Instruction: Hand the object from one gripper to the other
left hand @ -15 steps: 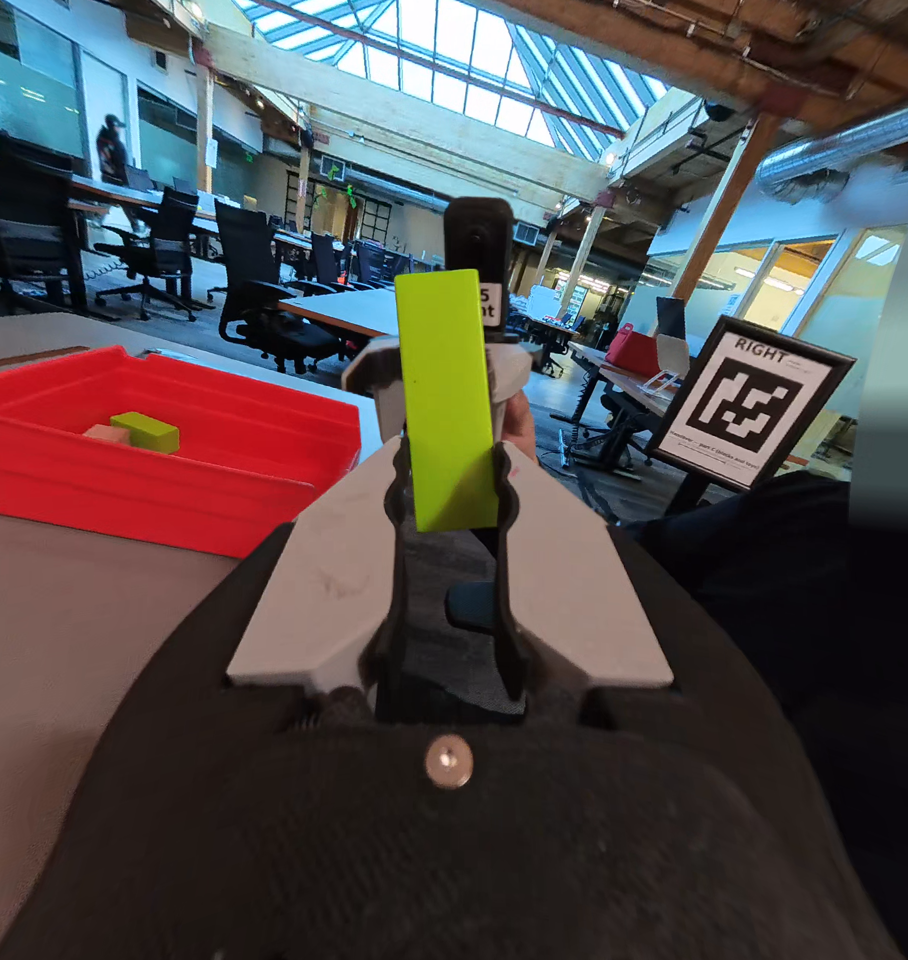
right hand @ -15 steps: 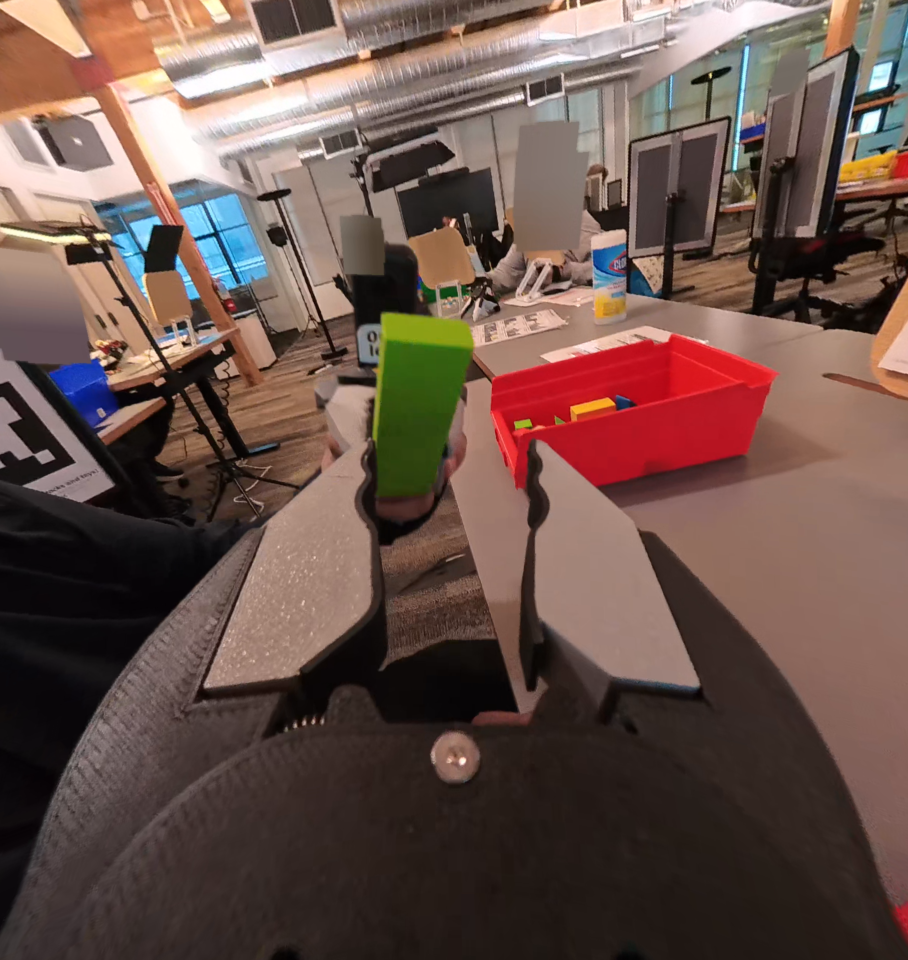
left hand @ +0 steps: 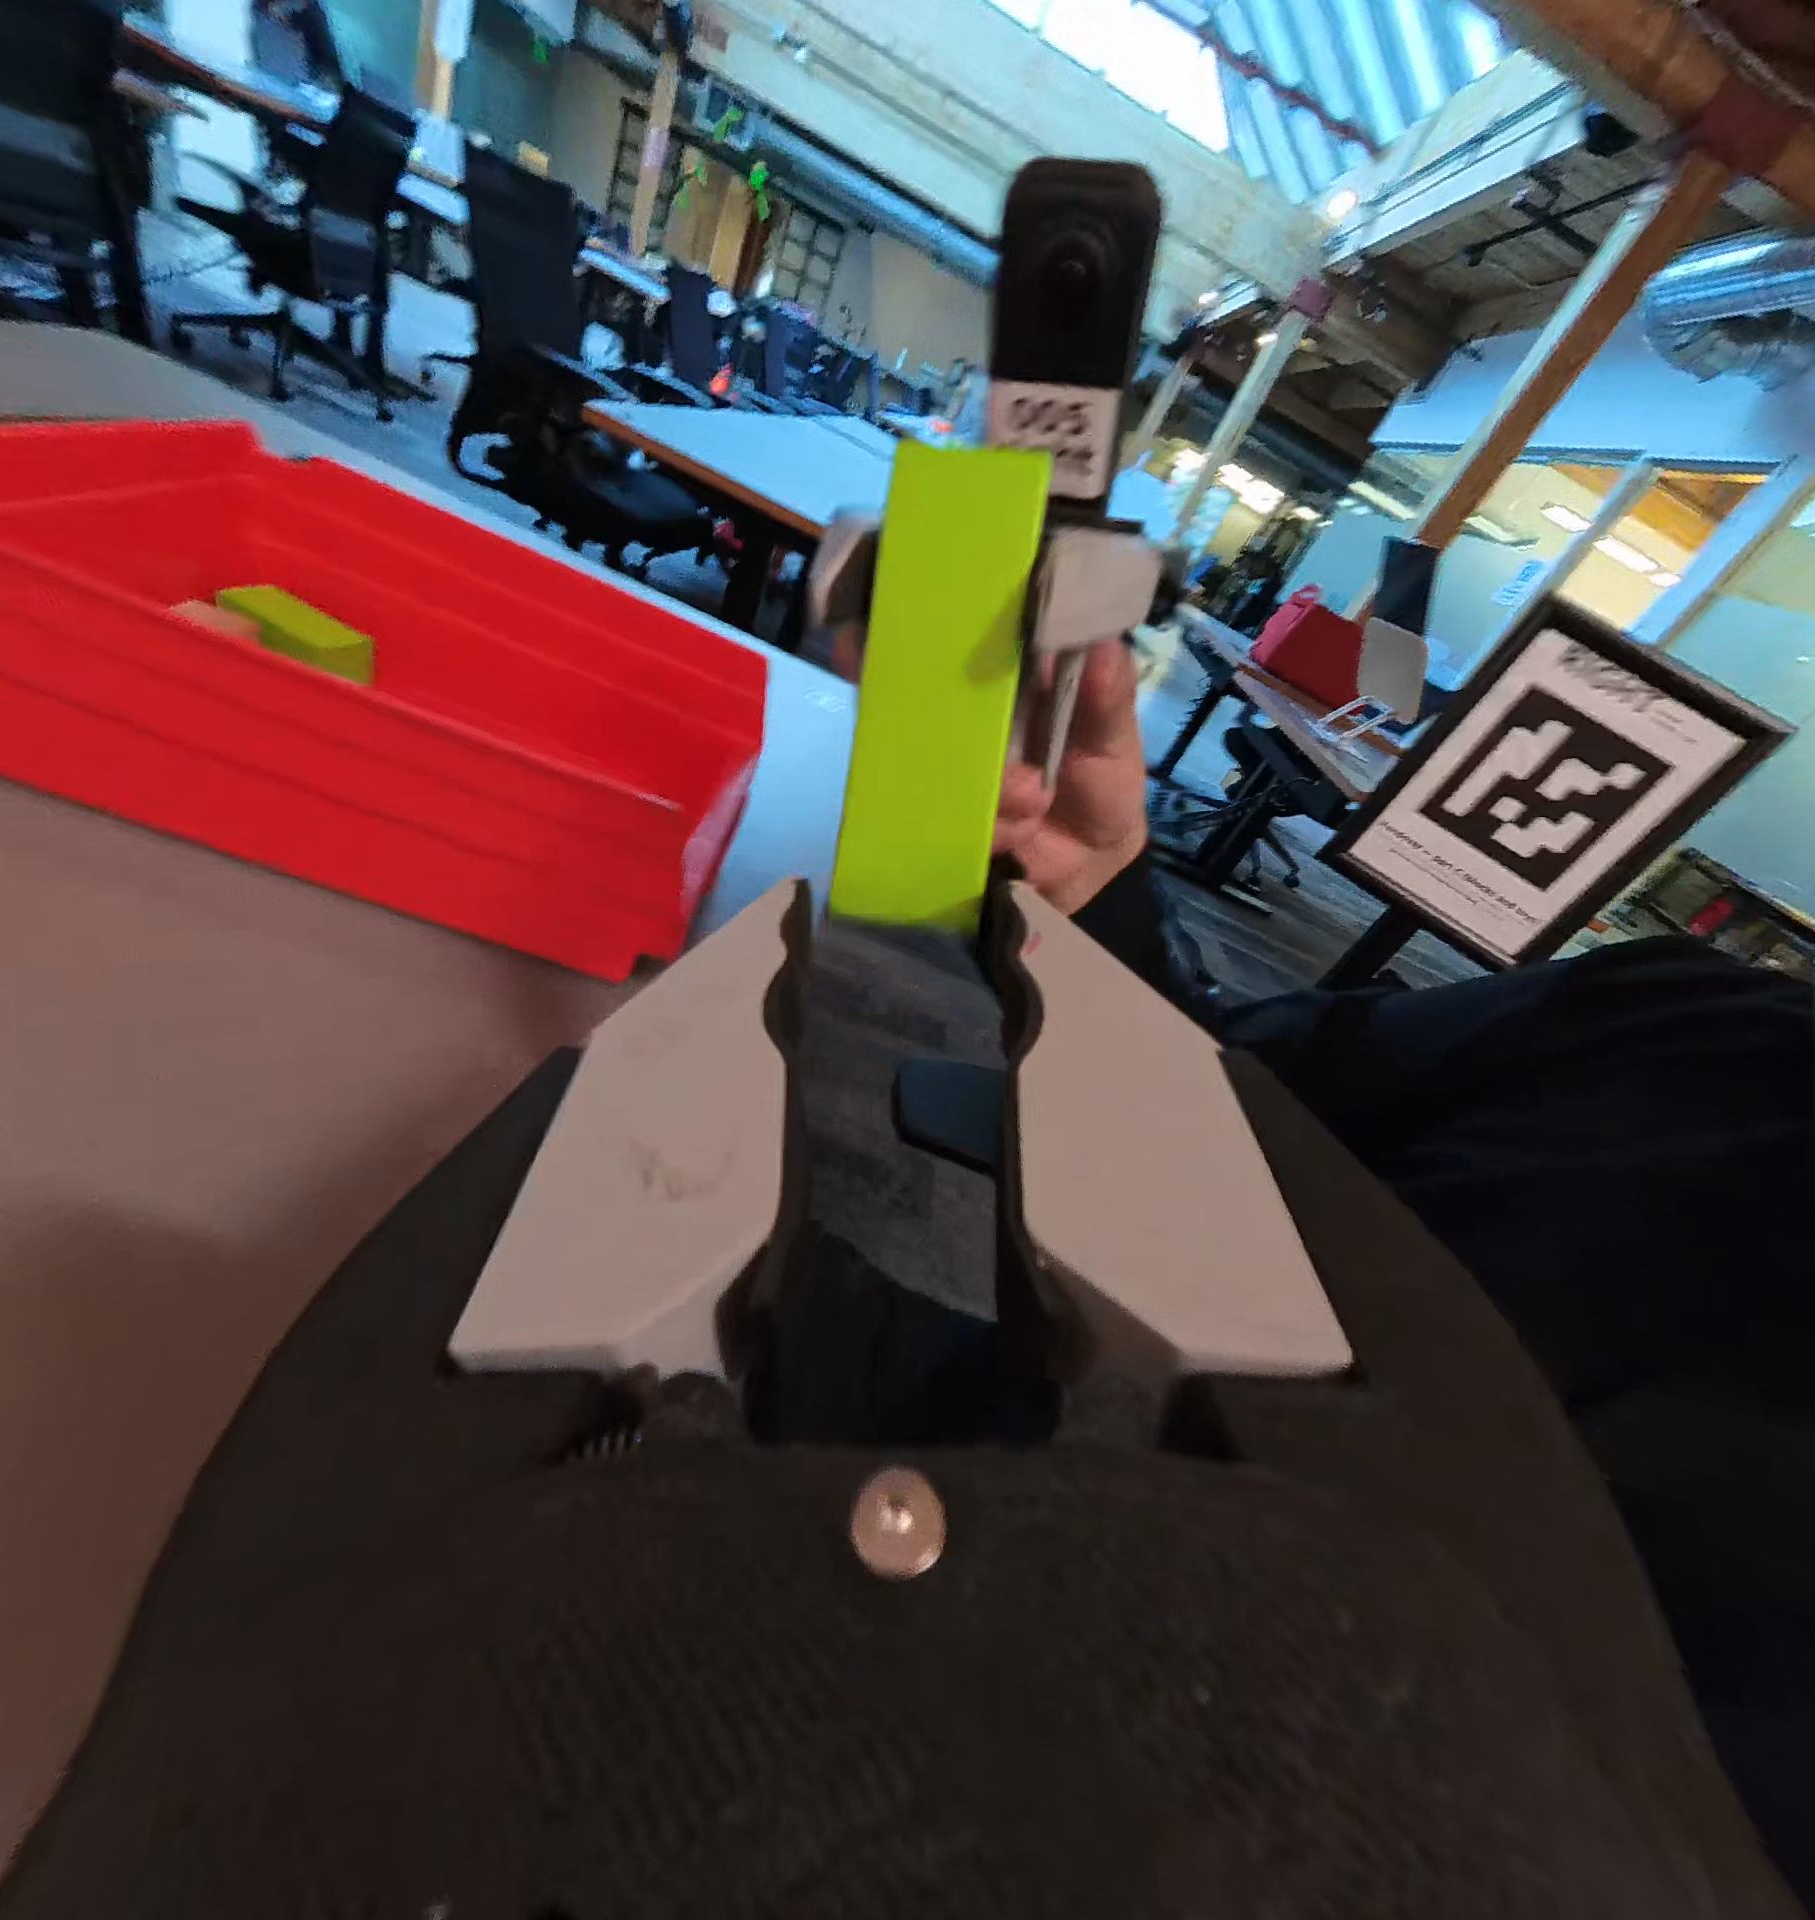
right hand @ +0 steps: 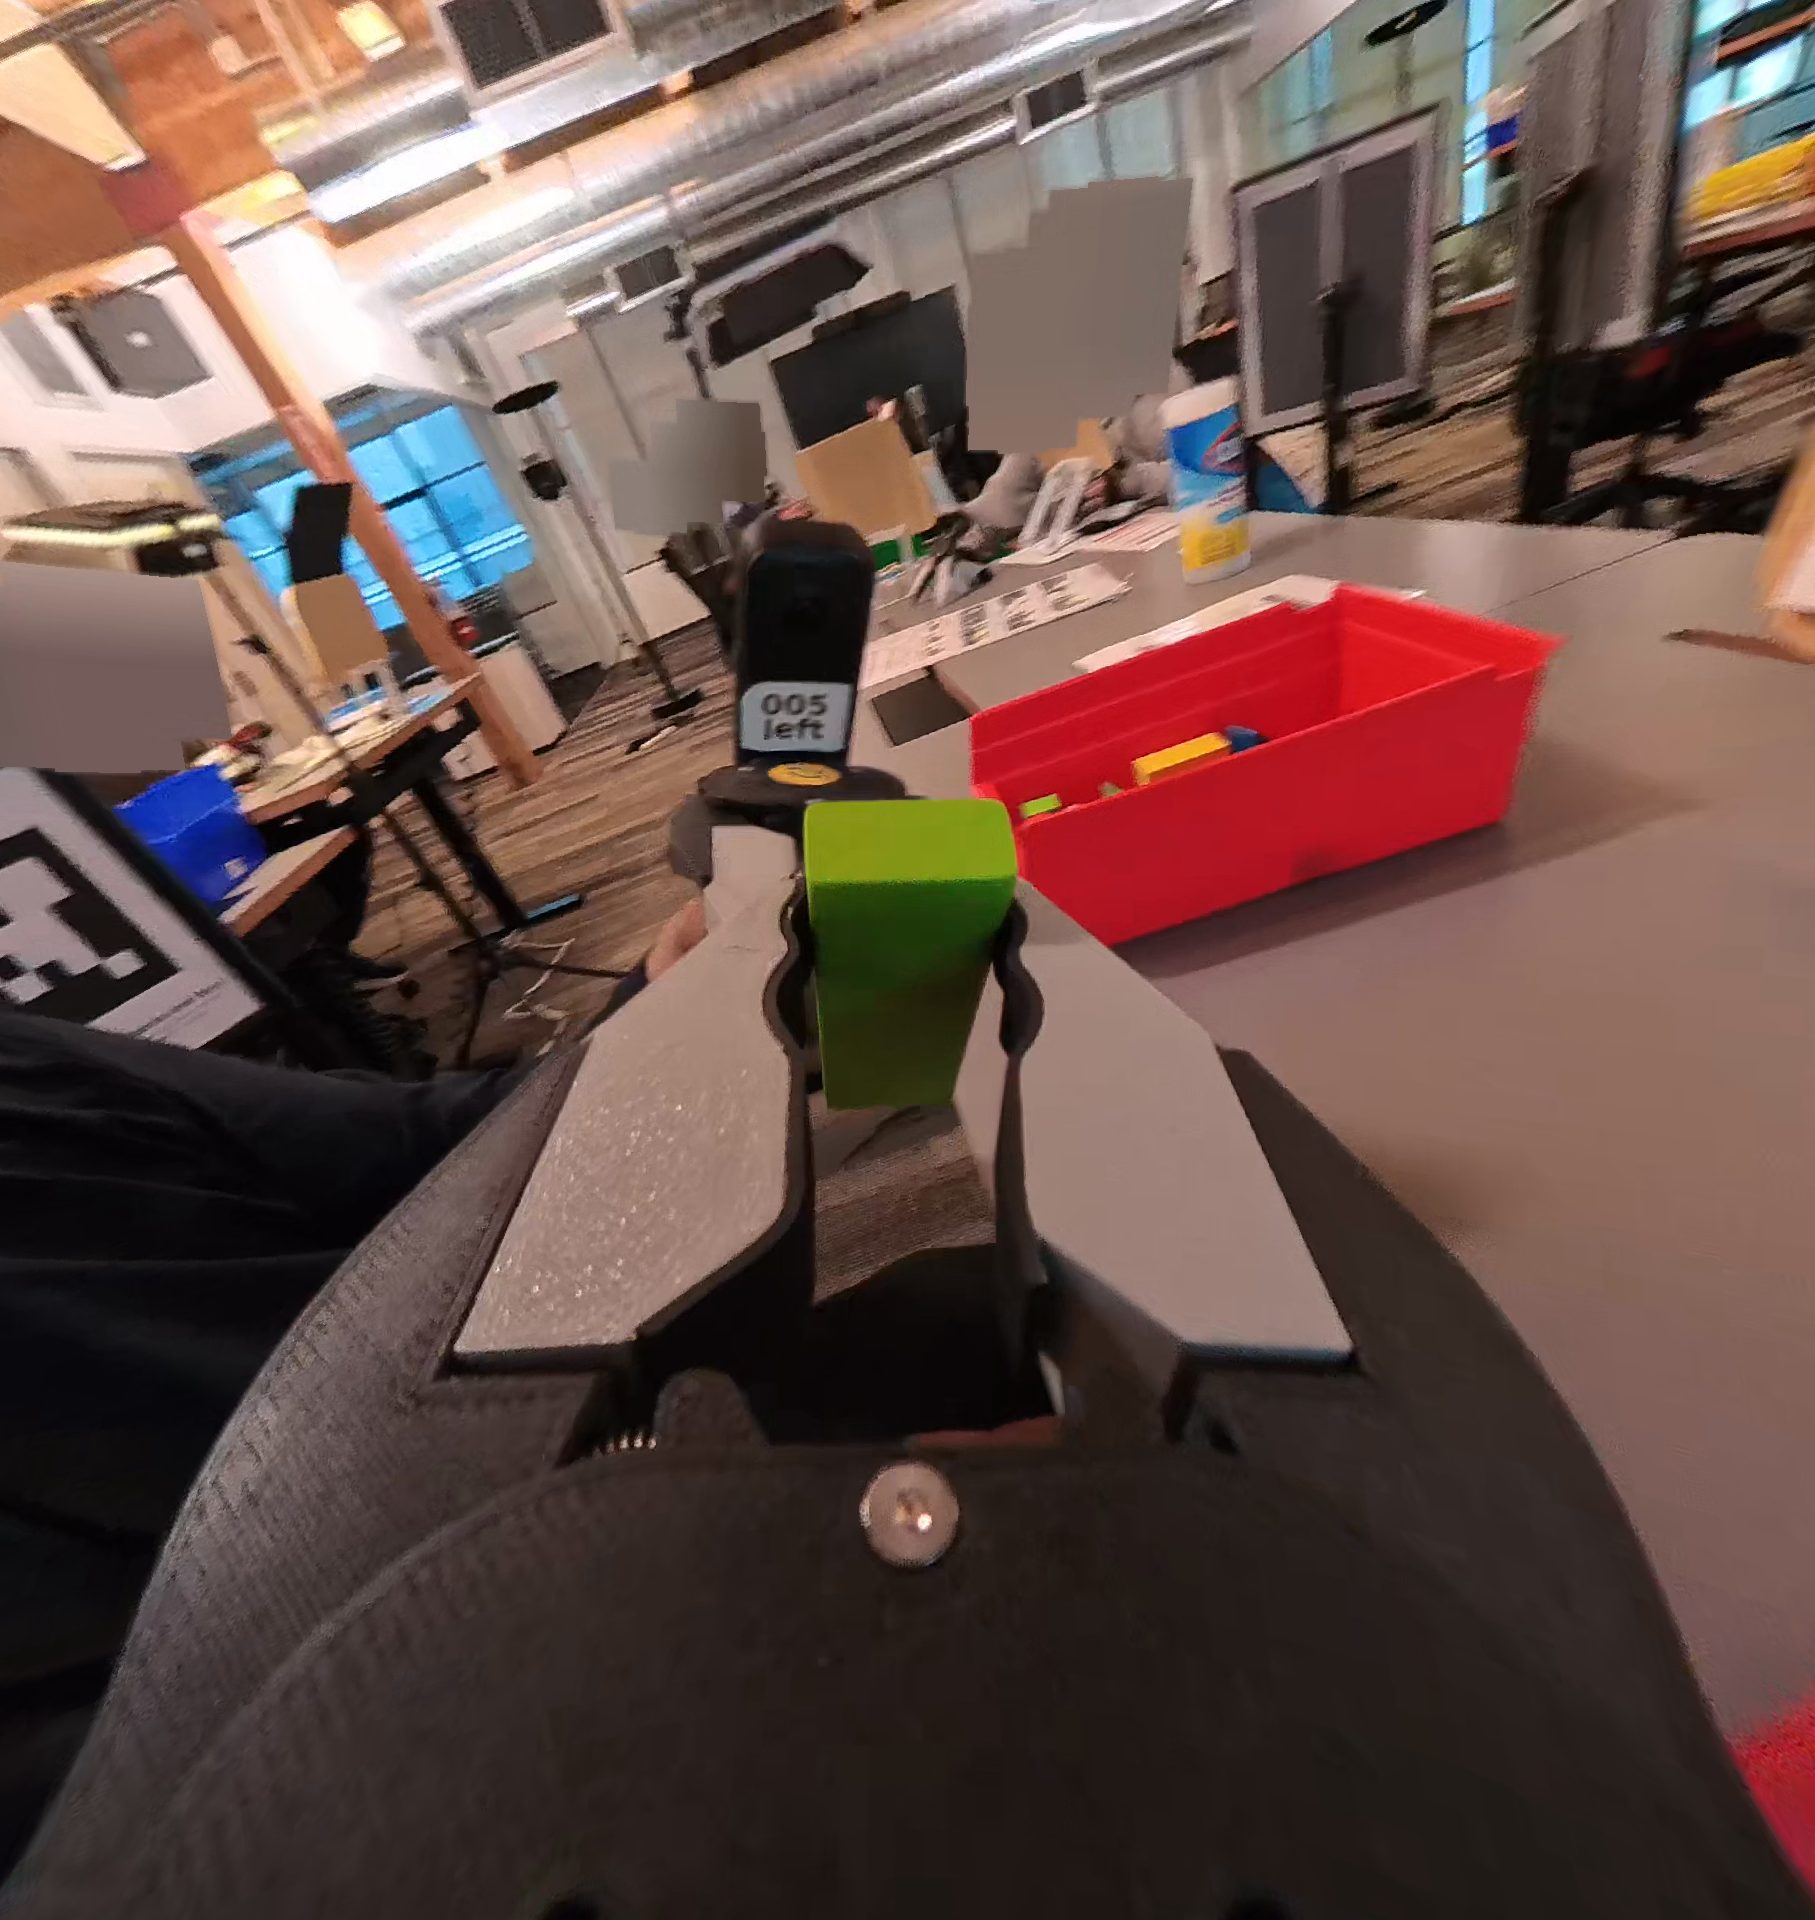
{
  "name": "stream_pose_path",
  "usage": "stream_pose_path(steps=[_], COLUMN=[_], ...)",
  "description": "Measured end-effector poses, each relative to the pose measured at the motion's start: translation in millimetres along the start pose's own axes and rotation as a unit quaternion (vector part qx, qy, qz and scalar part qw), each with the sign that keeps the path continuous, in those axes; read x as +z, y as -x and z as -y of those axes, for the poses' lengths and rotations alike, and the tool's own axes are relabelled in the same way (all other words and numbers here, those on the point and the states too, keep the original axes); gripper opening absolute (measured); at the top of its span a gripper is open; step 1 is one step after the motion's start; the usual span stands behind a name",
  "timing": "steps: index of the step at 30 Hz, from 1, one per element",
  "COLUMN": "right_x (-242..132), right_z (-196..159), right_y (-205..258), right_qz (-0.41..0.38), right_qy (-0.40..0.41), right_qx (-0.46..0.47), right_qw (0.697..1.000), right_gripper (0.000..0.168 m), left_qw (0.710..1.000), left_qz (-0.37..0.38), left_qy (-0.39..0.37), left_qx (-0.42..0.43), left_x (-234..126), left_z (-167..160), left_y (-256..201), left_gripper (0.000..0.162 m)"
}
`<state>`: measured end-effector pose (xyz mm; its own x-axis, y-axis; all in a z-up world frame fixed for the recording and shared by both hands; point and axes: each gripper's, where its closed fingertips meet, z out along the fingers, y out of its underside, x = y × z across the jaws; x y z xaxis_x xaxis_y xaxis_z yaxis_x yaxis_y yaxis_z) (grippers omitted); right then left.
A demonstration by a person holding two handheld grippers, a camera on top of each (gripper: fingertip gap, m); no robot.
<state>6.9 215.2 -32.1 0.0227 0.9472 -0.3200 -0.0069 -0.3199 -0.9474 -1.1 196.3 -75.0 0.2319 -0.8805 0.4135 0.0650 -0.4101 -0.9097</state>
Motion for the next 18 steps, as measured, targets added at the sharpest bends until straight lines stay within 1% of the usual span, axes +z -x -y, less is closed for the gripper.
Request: stream_pose_path(steps=[1, 2, 4, 6, 7, 10, 14, 16, 18], right_x=[-12, -27, -64, -97, -107, -116, -116, -111, -102], right_z=[9, 20, 39, 48, 48, 32, -4, -22, -42], right_y=[-7, -17, -49, -91, -111, -170, -248, -276, -294], right_qz=[-0.024, -0.056, -0.158, -0.257, -0.286, -0.342, -0.417, -0.431, -0.425], right_qy=[-0.011, -0.025, -0.039, -0.024, -0.008, 0.077, 0.225, 0.280, 0.324], right_qx=[-0.009, -0.023, -0.056, -0.070, -0.063, -0.025, -0.011, 0.011, 0.048], right_qw=[1.000, 0.998, 0.985, 0.963, 0.956, 0.936, 0.880, 0.858, 0.844], right_gripper=[0.032, 0.032, 0.032, 0.032, 0.032, 0.032, 0.032, 0.032, 0.033], left_qw=[1.000, 0.999, 0.997, 0.994, 0.991, 0.986, 0.986, 0.983, 0.980], left_qz=[0.021, 0.043, 0.071, 0.094, 0.106, 0.134, 0.147, 0.161, 0.176], left_qy=[0.008, 0.011, -0.013, -0.052, -0.068, -0.091, -0.078, -0.076, -0.072], left_qx=[0.002, 0.007, 0.021, 0.030, 0.032, 0.032, 0.027, 0.038, 0.050], left_x=[-8, -17, -41, -65, -76, -98, -105, -108, -112], left_z=[1, 4, 19, 36, 43, 51, 48, 49, 49], left_y=[8, 15, 19, 21, 22, 28, 30, 30, 30], left_gripper=[0.042, 0.046, 0.042, 0.038, 0.036, 0.033, 0.032, 0.032, 0.032])
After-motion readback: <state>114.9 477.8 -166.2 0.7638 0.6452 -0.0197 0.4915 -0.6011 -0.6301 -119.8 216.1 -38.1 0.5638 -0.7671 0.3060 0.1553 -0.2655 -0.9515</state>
